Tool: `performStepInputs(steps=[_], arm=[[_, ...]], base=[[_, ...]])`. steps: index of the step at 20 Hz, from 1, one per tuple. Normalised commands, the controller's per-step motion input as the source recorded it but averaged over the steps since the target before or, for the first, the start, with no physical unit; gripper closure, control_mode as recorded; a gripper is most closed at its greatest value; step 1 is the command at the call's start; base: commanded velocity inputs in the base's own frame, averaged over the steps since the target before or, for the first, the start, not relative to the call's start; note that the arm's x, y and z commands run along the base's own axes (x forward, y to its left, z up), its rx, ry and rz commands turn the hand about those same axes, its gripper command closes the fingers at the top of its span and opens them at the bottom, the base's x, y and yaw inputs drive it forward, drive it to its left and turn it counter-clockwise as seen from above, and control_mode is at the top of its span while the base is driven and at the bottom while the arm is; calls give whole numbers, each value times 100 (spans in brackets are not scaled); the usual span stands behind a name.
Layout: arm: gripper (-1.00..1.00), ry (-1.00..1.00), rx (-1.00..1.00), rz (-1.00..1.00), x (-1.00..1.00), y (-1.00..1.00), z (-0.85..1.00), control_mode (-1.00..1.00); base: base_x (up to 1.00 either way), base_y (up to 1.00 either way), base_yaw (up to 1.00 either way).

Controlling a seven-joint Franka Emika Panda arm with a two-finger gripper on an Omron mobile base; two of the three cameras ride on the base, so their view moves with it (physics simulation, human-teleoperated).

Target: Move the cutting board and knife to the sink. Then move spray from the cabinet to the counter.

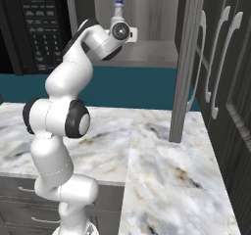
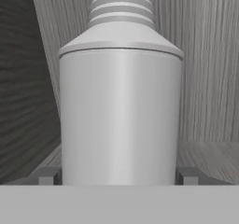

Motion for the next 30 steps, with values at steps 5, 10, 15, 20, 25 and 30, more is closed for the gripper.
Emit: performStepInputs(steps=[5,10,15,20,25,30], arm=[[100,0,4,-1,0,0,0,-100],[100,0,3,-1,-2,0,0,-100],[100,-1,1,0,-3,0,0,-100],[100,0,1,-1,-3,0,0,-100],[100,0,2,0,-2,0,0,-100],[100,0,2,0,-8,0,0,-100]], base=[[0,0,0],[0,0,0],[0,0,0],[0,0,0],[0,0,0],[0,0,0]])
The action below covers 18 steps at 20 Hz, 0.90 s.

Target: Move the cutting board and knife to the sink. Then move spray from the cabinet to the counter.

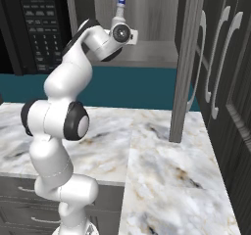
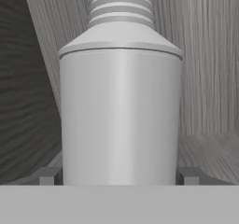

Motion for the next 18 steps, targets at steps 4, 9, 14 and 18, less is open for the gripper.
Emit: performStepInputs(steps=[4,9,14,18], arm=[[100,0,2,0,-14,0,0,-100],[100,0,1,0,-26,0,0,-100],[100,0,1,0,-23,0,0,-100],[100,0,1,0,-24,0,0,-100]], base=[[0,0,0],[0,0,0],[0,0,0],[0,0,0]])
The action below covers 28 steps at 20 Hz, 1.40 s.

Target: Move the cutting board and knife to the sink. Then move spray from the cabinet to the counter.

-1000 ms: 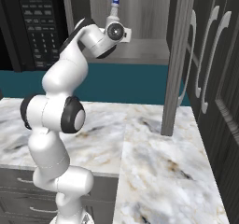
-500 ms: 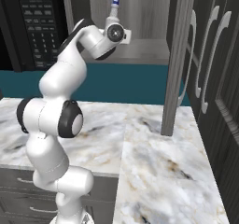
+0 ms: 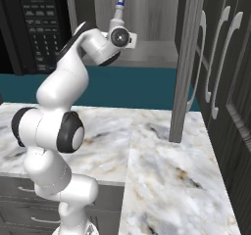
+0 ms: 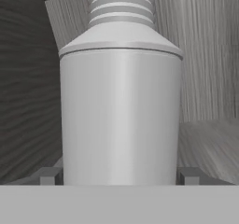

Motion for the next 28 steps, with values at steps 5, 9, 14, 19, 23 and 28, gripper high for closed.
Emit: performStepInputs(steps=[5,9,14,19,23,28], arm=[[100,0,1,0,-24,0,0,-100],[100,0,0,0,-22,0,0,-100],[100,0,0,0,-23,0,0,-100],[100,0,0,-1,-24,0,0,-100],[100,0,0,-2,-28,0,0,-100],[100,-1,0,-1,-30,0,0,-100]], base=[[0,0,0],[0,0,0],[0,0,0],[0,0,0],[0,0,0],[0,0,0]])
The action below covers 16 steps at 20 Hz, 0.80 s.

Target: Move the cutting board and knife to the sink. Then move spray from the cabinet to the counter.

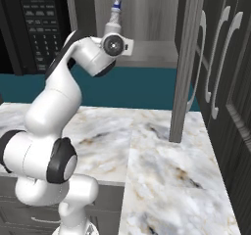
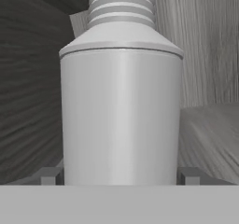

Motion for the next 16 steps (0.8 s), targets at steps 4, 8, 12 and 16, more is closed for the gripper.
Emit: performStepInputs(steps=[4,8,12,16], arm=[[100,-2,0,0,-35,0,0,-100],[100,-3,0,0,-40,0,0,-100],[100,-5,0,0,-48,0,0,-100],[100,-5,0,0,-55,0,0,-100]], base=[[0,0,0],[0,0,0],[0,0,0],[0,0,0]])
